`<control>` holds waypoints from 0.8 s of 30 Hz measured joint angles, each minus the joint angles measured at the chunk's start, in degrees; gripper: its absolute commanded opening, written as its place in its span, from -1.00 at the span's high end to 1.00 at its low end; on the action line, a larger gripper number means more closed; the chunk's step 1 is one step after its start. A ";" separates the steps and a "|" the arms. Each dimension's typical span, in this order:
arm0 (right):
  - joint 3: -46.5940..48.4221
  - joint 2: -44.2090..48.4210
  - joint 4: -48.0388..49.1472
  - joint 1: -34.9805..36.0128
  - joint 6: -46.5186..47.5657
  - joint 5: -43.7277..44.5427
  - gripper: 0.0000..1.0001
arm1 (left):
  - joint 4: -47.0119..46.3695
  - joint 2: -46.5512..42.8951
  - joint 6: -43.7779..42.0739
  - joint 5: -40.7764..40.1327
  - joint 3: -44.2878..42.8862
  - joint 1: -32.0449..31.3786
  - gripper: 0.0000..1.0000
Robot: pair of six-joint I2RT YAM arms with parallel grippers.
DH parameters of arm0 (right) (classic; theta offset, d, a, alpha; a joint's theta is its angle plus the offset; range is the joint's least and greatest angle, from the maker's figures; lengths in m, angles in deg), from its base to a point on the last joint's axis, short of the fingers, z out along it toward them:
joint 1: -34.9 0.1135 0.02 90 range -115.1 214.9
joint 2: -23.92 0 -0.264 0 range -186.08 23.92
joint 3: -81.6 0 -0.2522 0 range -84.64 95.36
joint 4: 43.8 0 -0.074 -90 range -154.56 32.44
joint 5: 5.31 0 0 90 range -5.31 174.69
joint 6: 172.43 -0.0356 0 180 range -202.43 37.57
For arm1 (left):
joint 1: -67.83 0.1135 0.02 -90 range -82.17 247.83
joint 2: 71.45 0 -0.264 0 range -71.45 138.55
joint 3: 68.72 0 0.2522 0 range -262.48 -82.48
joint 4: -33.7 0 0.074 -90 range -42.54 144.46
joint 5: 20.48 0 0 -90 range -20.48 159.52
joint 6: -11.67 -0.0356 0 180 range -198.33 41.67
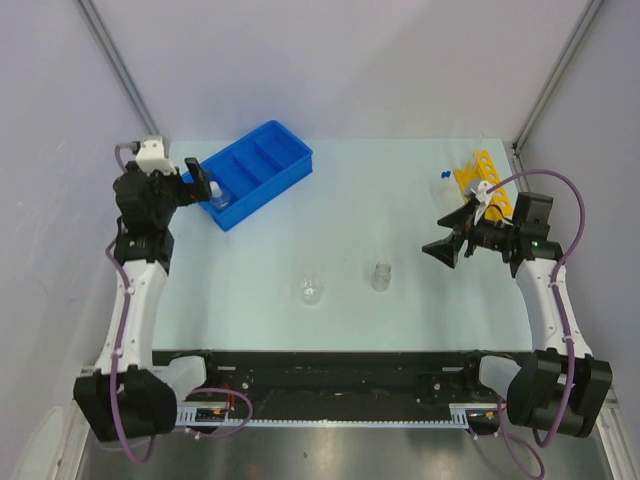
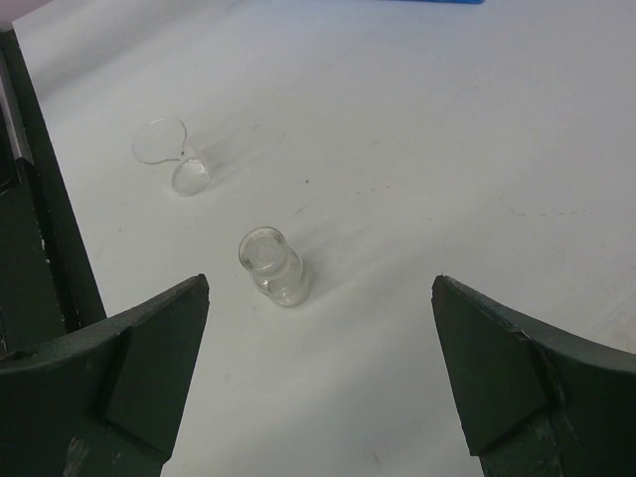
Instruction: Organize the chemistry lab equipment
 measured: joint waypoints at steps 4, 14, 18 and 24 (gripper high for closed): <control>0.00 0.13 -2.10 -2.36 2.89 -2.64 -0.99 | -4.11 -8.85 4.17 6.14 9.38 0.50 -1.00; 0.00 2.03 -6.75 -5.64 7.08 -5.11 -1.00 | 0.17 -20.11 14.32 22.82 22.49 0.50 -1.00; -0.02 7.50 -9.84 -3.28 8.87 -1.90 -0.99 | 1.81 -23.41 16.41 26.08 26.27 0.50 -1.00; -0.02 11.08 -12.61 -1.49 9.14 0.04 -0.99 | 2.67 -23.52 18.60 29.68 28.13 0.50 -1.00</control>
